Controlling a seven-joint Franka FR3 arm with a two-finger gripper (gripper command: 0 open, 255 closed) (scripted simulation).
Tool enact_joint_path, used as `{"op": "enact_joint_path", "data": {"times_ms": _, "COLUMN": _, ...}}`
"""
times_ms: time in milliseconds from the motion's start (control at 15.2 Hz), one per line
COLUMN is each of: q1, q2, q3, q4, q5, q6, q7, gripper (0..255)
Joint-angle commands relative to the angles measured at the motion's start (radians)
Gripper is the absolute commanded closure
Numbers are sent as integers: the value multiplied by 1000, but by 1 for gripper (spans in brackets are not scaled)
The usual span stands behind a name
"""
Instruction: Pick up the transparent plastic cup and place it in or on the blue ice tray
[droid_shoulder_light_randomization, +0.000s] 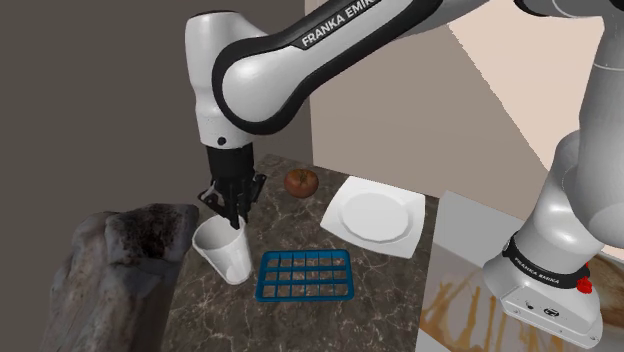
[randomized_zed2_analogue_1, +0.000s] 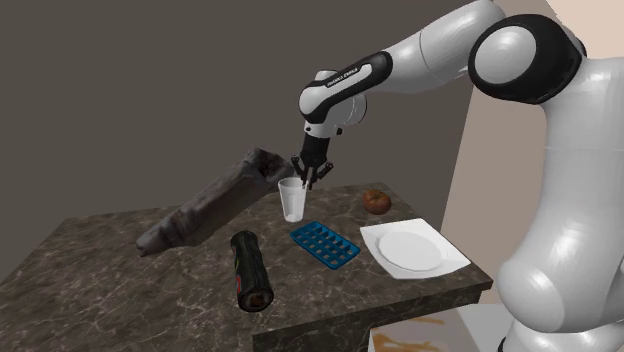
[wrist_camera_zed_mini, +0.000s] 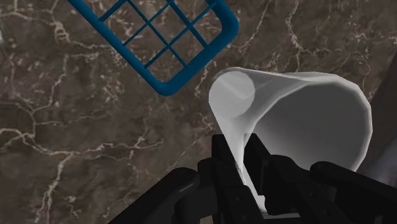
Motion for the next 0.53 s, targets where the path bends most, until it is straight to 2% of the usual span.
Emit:
{"op": "enact_joint_path", "data": {"times_ms": 0, "q1": 0, "q2": -14, "q3": 3, "q4": 11, "q5": 5, "q6": -20, "q7": 2, "gripper": 255}}
{"op": "enact_joint_path", "data": {"times_ms": 462, "q1": -4, "q2": -43, "q3": 5, "q4": 71, "q5": 11, "q6": -106, "q7": 9, "gripper": 255}}
